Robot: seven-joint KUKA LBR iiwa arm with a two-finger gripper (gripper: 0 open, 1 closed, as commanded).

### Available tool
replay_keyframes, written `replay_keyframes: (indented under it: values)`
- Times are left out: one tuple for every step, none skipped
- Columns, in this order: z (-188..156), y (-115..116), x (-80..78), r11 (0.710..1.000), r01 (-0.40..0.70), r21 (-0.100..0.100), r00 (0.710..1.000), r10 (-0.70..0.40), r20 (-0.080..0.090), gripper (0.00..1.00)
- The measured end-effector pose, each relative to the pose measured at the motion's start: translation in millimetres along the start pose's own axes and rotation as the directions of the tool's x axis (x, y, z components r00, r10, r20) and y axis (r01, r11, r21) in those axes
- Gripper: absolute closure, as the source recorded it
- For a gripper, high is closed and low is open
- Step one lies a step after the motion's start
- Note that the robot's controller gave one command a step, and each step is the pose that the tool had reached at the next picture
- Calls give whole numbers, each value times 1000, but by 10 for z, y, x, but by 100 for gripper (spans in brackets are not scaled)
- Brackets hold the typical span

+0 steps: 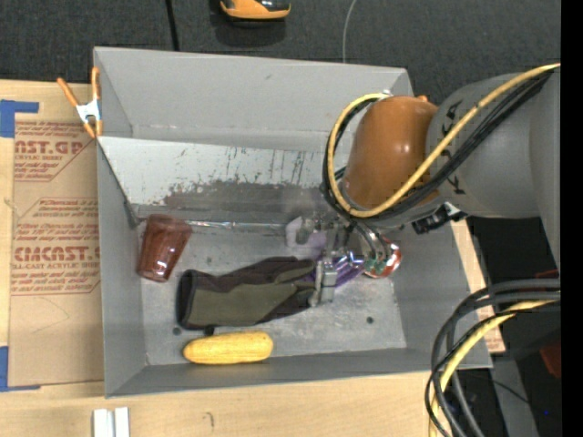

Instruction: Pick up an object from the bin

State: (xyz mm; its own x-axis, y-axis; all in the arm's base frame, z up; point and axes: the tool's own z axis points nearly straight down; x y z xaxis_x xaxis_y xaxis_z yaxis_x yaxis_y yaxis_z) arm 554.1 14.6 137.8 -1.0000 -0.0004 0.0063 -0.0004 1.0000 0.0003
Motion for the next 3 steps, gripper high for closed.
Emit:
replay_keyframes:
  values:
    - [-43, 0, -19, 1000, 0, 0, 1000, 0, 7, 0]
    - [678, 170, -70, 994, 113, 0, 994, -113, 6, 100]
    - [678, 170, -70, 994, 113, 0, 994, -113, 6, 100]
